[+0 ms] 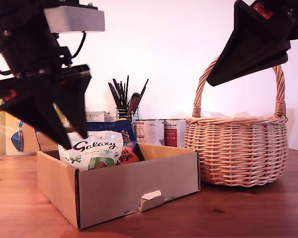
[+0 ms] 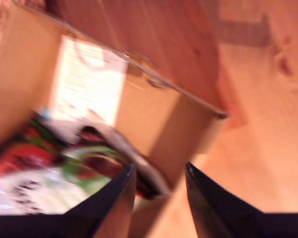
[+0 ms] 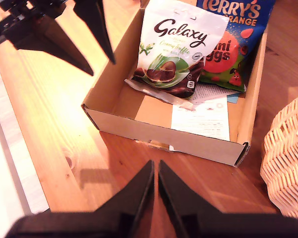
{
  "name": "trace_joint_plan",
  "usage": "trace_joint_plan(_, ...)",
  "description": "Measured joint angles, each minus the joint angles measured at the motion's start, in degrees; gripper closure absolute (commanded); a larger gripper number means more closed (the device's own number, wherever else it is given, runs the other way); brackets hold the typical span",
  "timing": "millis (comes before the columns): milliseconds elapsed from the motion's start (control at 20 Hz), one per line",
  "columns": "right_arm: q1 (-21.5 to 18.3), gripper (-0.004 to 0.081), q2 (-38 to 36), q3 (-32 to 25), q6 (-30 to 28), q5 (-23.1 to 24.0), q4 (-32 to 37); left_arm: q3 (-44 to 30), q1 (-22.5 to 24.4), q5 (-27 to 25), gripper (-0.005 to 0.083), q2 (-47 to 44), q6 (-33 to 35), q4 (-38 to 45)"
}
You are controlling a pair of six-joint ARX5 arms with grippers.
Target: Move the bags of Easter eggs from the cardboard box on the left into the woven basket on the right side.
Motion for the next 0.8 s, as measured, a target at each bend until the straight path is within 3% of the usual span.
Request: trace_joint_plan(800,0.0,0.0782,-1.2,0.0,0.0,0.0,0.0,0.0,-2.6,-0.4,0.0485,4.3,6.5,-5.7)
